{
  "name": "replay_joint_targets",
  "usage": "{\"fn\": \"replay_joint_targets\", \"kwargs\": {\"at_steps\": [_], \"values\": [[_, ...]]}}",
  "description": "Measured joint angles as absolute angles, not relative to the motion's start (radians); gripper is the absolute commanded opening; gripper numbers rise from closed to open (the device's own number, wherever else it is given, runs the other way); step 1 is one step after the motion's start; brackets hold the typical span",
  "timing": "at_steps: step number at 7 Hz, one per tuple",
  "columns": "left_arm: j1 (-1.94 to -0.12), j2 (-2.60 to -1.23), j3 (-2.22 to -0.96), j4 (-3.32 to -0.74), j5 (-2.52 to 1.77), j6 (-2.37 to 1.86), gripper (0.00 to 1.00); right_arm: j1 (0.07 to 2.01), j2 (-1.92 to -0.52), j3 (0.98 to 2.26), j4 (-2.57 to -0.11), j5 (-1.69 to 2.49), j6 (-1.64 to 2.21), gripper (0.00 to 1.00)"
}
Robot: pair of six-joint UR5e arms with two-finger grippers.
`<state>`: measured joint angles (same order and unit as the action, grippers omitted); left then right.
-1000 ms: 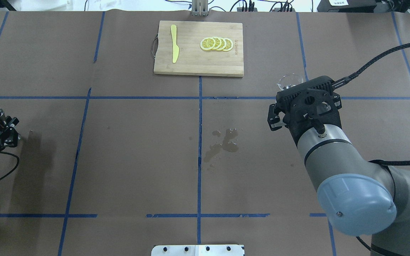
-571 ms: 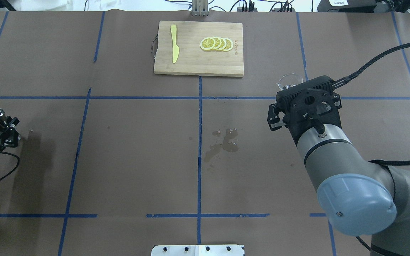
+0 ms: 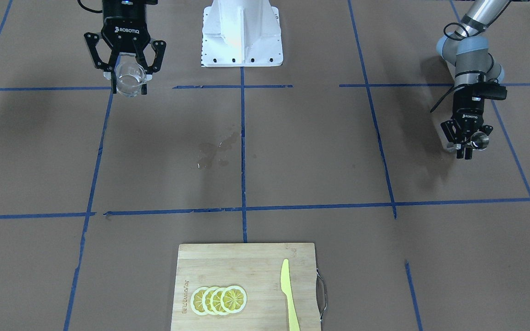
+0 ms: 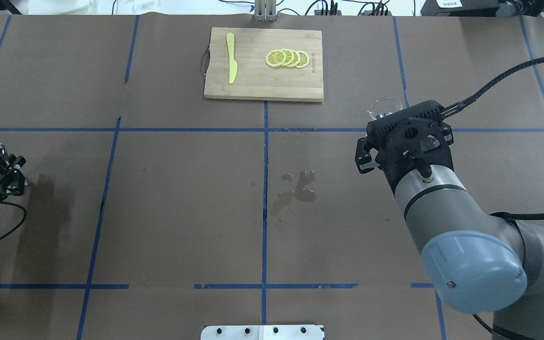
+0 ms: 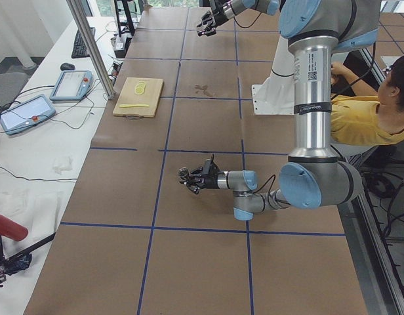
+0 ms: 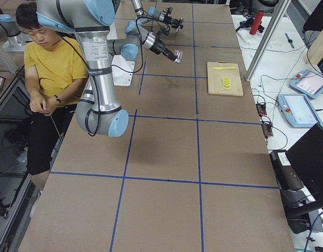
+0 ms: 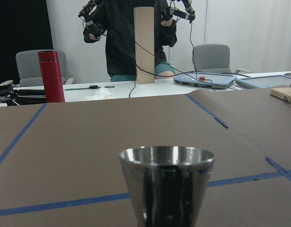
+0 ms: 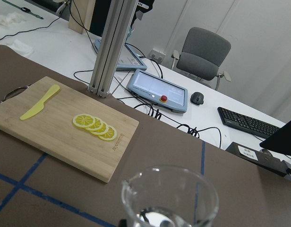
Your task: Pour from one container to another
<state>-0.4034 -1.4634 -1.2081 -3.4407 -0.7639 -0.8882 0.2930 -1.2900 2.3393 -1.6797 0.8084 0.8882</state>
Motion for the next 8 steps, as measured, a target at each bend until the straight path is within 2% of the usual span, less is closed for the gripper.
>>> {"fn": "replay_joint_targets", "kwargs": {"at_steps": [3,4,5,8], "values": [[-0.405,-1.463,-1.21,-3.441,-0.763,-0.887,0.44,0.293,-1.29,2.34,-1.68,0.808,0.89,0.0],[-0.405,-1.463,-1.21,-3.441,-0.763,-0.887,0.57,0.293,-1.29,2.34,-1.68,0.808,0.89,0.0],[-0.405,-1.463,-1.211,-3.441,-0.763,-0.886,1.0,0.293,-1.29,2.34,-1.68,0.808,0.891,0.0],[-0.405,-1.462,-1.218,-3.443,-0.766,-0.885,1.0,0.293,-1.29,2.341,-1.68,0.807,0.89,0.0]]}}
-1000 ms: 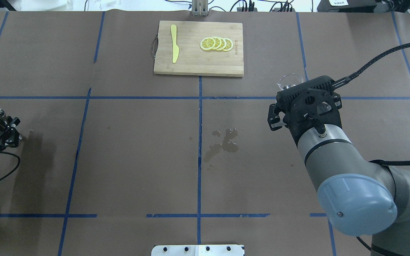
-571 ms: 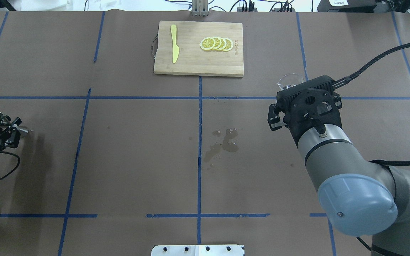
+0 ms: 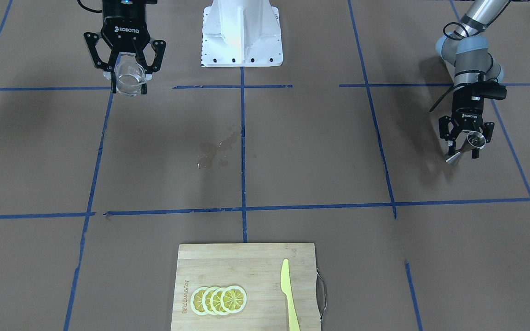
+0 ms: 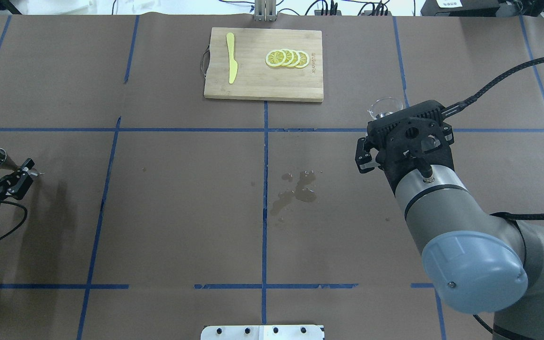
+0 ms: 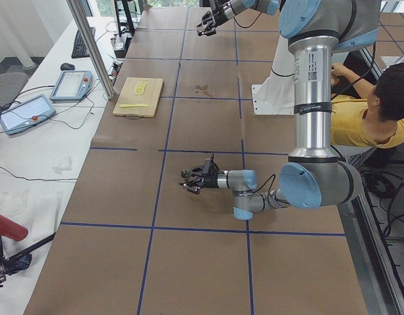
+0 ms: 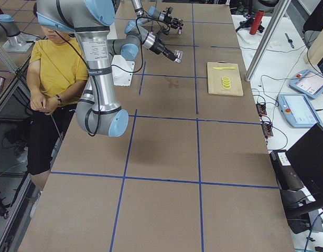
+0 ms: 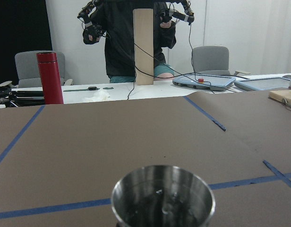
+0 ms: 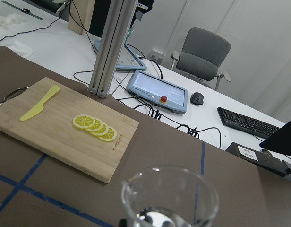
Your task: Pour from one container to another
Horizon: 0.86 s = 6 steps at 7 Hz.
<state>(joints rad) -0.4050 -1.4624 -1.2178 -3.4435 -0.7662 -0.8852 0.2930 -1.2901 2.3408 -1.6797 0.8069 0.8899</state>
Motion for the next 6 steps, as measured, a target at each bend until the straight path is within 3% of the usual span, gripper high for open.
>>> {"fn": "replay_joint_targets", "kwargs": {"at_steps": [6], "values": [[-0.403,-1.359,-1.256,-3.457,-0.768,-0.896,1.0,0.293,-1.29,2.342,-1.68,0.807,0.89,0.0]]}}
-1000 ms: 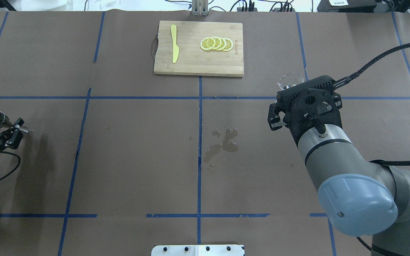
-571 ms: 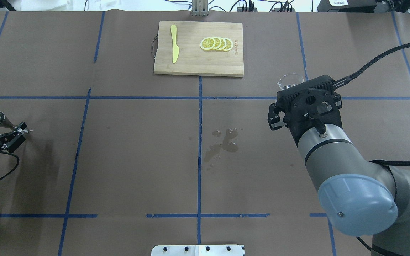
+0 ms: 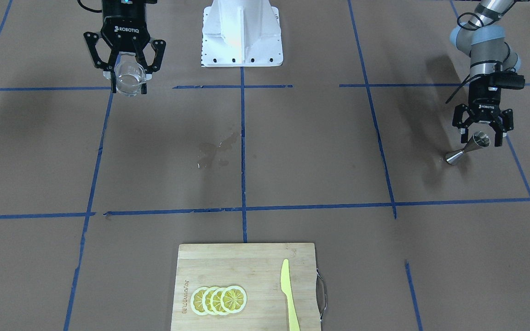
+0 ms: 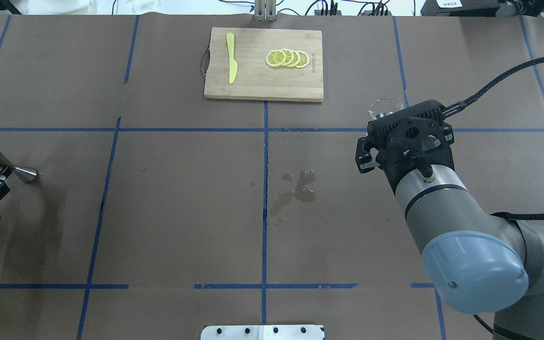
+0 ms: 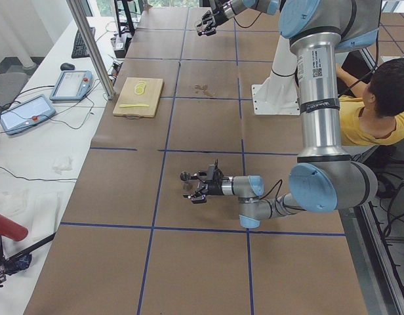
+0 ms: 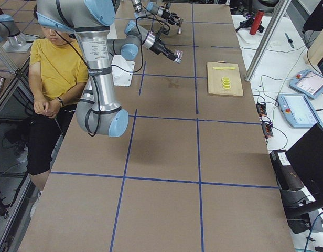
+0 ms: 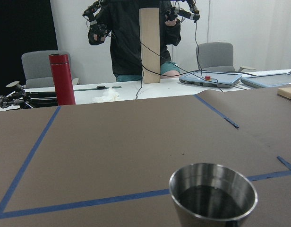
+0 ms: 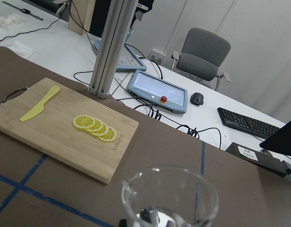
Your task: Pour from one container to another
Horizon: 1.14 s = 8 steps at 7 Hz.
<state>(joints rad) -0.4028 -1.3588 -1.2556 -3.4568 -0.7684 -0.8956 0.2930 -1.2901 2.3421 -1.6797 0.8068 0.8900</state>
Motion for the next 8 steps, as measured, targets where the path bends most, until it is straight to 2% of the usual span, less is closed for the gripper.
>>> {"fn": "replay_joint_targets", "kwargs": {"at_steps": [4,8], "values": [[-0.369,-1.341,-1.282,-3.458,-0.775,-0.905,1.0,0.293,-1.287,2.343,-1.68,0.807,0.89,0.0],[-0.361,-1.209,-1.283,-3.549,-0.78,-0.912,1.0,0.293,-1.282,2.343,-1.68,0.807,0.886,0.0]]}}
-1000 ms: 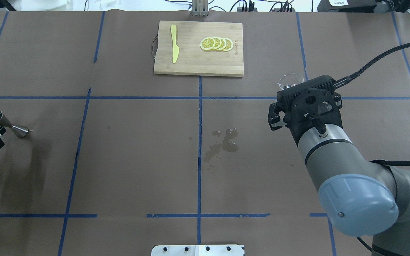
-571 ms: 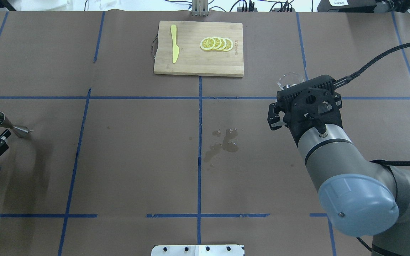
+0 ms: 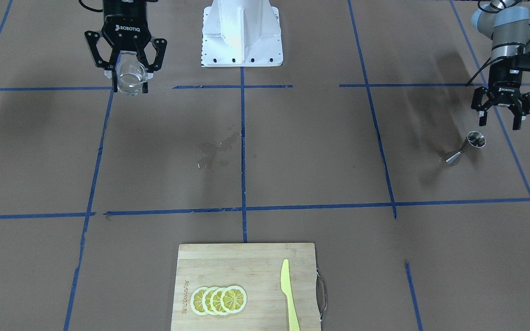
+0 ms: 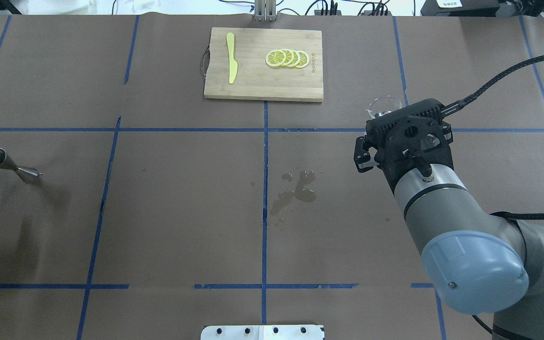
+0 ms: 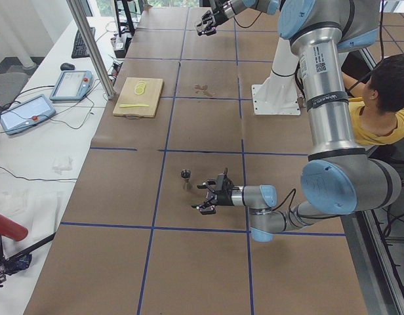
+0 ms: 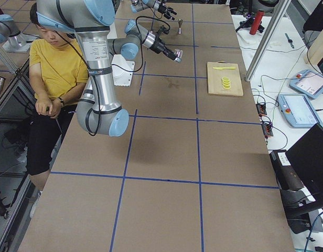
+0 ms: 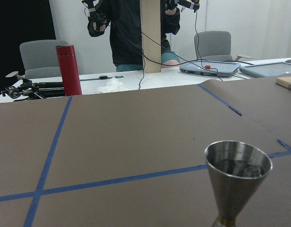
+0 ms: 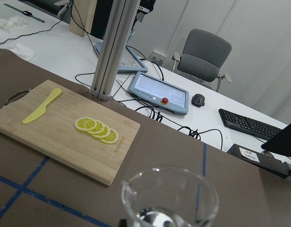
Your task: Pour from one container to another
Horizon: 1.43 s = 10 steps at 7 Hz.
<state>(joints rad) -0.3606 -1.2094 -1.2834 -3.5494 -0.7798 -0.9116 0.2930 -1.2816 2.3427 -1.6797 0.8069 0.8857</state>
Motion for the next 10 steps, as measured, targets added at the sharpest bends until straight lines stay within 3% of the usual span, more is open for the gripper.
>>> {"fn": "replay_joint_targets", "kwargs": {"at_steps": [4,10], "values": [[-0.4,-1.186,-1.291,-3.573,-0.923,-0.923,1.0,0.294,-1.282,2.343,-1.68,0.807,0.884,0.0],[-0.889,-1.354,-1.29,-3.265,-1.419,-0.798,1.0,0.301,-1.284,2.334,-1.68,0.808,0.888,0.0]]}}
